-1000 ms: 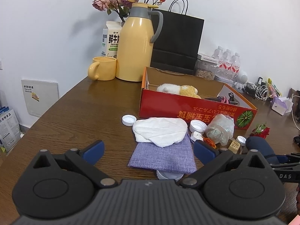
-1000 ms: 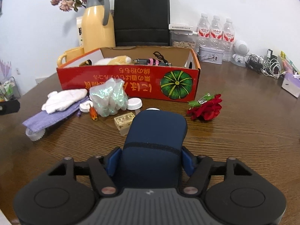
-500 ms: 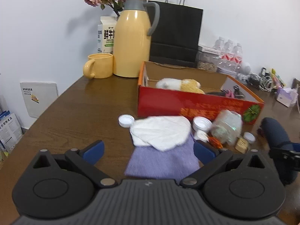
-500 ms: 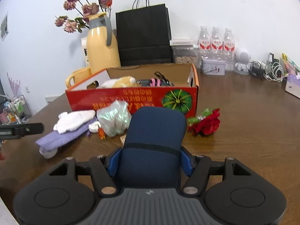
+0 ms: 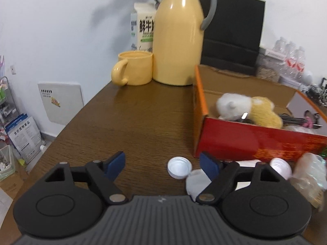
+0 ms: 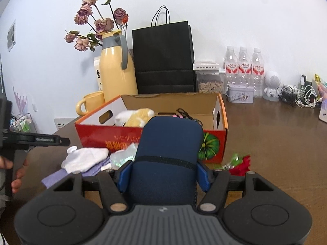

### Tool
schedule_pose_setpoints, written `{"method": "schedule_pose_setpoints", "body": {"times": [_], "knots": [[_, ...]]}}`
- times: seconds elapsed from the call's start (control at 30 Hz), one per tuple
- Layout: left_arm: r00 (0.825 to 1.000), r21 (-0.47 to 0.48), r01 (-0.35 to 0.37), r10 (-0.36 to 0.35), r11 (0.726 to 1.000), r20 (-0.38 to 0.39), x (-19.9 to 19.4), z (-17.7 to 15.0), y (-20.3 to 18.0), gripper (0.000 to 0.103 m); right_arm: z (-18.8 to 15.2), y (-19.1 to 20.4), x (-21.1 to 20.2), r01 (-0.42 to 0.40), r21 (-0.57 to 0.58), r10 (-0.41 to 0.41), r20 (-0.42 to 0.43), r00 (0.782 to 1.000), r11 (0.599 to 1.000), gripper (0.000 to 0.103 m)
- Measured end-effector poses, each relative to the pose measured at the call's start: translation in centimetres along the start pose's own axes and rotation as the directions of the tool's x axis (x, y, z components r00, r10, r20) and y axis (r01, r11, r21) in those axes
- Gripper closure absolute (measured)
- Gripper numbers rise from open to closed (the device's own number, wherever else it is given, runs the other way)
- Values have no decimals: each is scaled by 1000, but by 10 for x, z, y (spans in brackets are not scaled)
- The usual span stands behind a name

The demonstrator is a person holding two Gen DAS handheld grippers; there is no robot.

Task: Organize objects
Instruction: 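Grasp a white bottle cap with the left gripper while the right gripper lifts the pouch, then carry the cap into the box with the left gripper while the right gripper drops the pouch in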

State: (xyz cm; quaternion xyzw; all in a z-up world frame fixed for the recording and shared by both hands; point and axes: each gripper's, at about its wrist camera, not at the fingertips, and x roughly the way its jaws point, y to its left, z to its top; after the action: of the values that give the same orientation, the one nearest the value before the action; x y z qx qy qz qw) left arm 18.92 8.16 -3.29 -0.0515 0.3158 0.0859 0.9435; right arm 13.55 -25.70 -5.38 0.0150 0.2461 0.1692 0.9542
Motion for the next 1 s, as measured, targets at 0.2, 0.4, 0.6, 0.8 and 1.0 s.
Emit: {"method": "schedule_pose_setpoints", "body": {"times": [0.2,0.4,0.6,0.8,1.0], "knots": [[998,-20,19,-20,1000,-63,22,2,2,57,8,0,10,6,-9,-6,7,1000,1000,40],[997,-11,63,-63,998,-47,21,-3,1,97,11,3,17,2,-16,-2,3,1000,1000,40],[998,-8,62,-61,998,19,4,-3,0,98,11,6,20,-5,-18,5,10,1000,1000,40],[990,-25,75,-72,997,119,-27,5,-1,98,20,9,18,-12,-18,12,38,999,1000,40],[968,7,130,-128,992,217,-54,34,-22,98,45,15,22,-16,-26,18,95,995,1000,40]]}}
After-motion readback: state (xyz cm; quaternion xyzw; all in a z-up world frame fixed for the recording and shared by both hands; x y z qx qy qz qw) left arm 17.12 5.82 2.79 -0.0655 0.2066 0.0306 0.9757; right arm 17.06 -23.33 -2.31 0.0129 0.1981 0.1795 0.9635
